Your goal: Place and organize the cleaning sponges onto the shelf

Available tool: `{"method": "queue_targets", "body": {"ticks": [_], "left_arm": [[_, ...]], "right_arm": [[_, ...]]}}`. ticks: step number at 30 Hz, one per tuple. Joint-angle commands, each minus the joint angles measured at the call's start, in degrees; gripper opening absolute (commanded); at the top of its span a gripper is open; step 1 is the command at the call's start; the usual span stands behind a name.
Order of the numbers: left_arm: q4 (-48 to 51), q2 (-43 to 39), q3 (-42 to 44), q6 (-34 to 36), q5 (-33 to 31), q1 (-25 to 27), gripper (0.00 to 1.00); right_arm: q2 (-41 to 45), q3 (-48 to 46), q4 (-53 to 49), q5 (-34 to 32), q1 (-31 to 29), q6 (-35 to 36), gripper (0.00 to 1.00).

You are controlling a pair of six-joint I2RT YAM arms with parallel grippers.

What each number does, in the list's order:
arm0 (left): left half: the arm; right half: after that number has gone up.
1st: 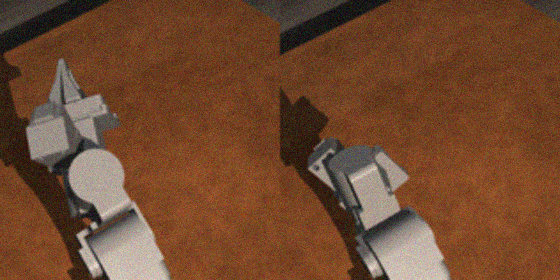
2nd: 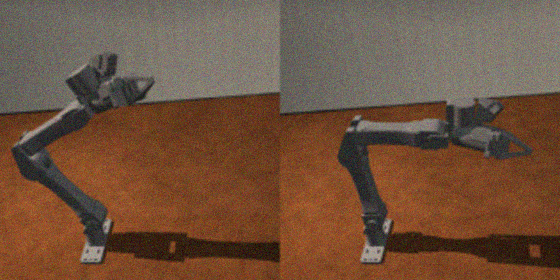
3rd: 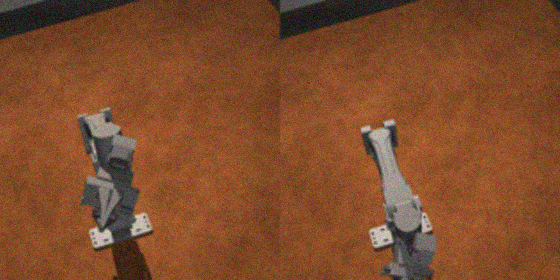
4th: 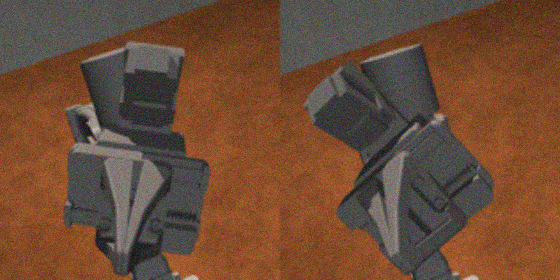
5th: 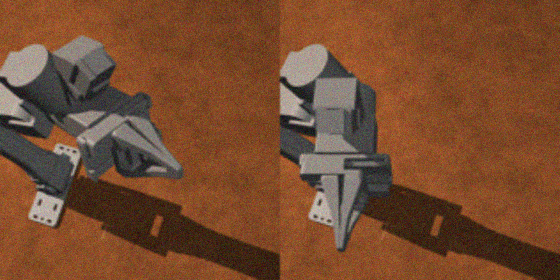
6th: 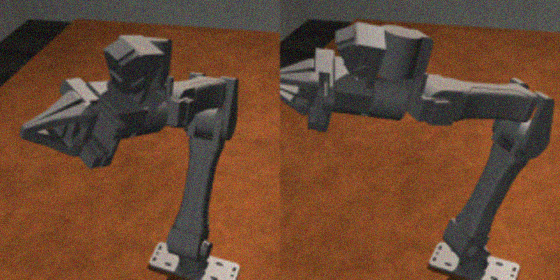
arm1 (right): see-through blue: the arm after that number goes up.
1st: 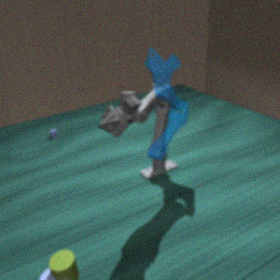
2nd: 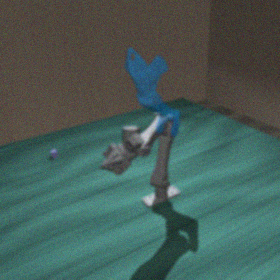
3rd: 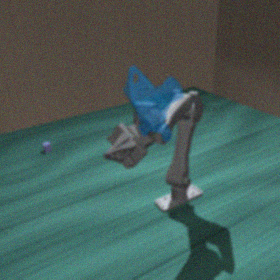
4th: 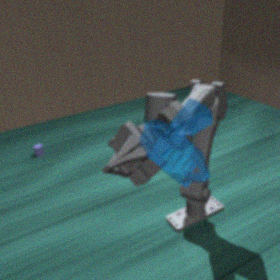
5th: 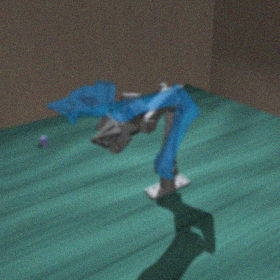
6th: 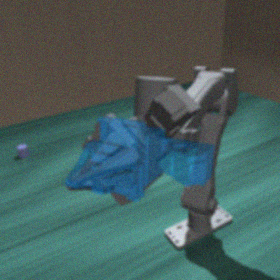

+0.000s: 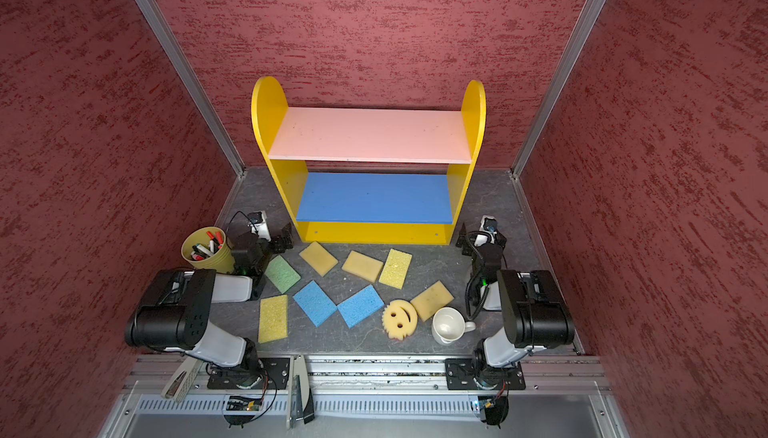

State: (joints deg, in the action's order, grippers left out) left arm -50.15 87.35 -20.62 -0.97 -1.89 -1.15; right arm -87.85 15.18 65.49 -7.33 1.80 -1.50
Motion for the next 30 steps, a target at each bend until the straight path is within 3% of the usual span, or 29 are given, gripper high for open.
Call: {"method": "queue_targets", "body": {"ticks": [1,3,6,8,11,14,16,20,23,25,27,28,30], "left_arm": [[9.2,-7.1,-3.5,1.7,-3.0,1.8,0.99],[14.7,-12.1,-4.9,2.3,-5.1,3.0,0.99],[16.2,-17.1,-4.8,-3.4,-12.2,3.4,0.99],[21.5,-19.8,-6.4,-13.5,-19.8,3.6,0.99],[45.9,-22.5,-13.9,-31.3,-27.6,2.6,0.99],[62.8,-23.3,-20.8,-40.5,-27.6,0.9,0.99],[66.0,-23.9,-22.8,-40.8,-24.6,-0.1,0.99],[67.6,-25.1,-24.1,-40.5,-19.3,-2.2,0.99],[65.9,-25.7,-23.3,-38.4,-12.7,-2.8,0.95],[66.6,-25.5,-23.4,-37.2,-9.7,-2.6,0.9],[67.9,-25.1,-23.5,-36.9,-7.4,-2.6,0.89],[68.8,-24.7,-23.5,-36.7,-6.2,-2.6,0.89],[69.7,-23.9,-23.2,-36.2,-3.8,-2.5,0.9]], "right_arm": [[9.6,-0.3,-4.5,-3.6,-1.2,0.4,0.99],[16.8,-0.5,-9.3,-9.1,-1.5,-1.4,0.99],[25.8,1.2,-20.4,-19.5,-2.3,-6.7,0.99],[31.2,2.3,-28.6,-23.7,-3.1,-8.6,0.99],[38.7,1.3,-33.9,-31.2,-5.8,-10.4,0.99],[43.3,4.5,-46.7,-34.9,-7.5,-17.0,0.99],[43.4,8.4,-56.9,-32.9,-7.6,-20.5,0.99],[41.1,12.1,-65.4,-31.2,-10.9,-20.7,0.99],[40.9,12.4,-67.4,-30.4,-15.4,-20.8,0.82],[41.2,12.3,-68.5,-29.2,-18.4,-21.9,0.56],[41.0,12.4,-70.2,-29.8,-21.1,-23.7,0.41],[40.7,12.7,-71.8,-30.5,-22.7,-24.8,0.28],[39.6,13.3,-74.4,-31.9,-25.7,-25.9,0.21]]}}
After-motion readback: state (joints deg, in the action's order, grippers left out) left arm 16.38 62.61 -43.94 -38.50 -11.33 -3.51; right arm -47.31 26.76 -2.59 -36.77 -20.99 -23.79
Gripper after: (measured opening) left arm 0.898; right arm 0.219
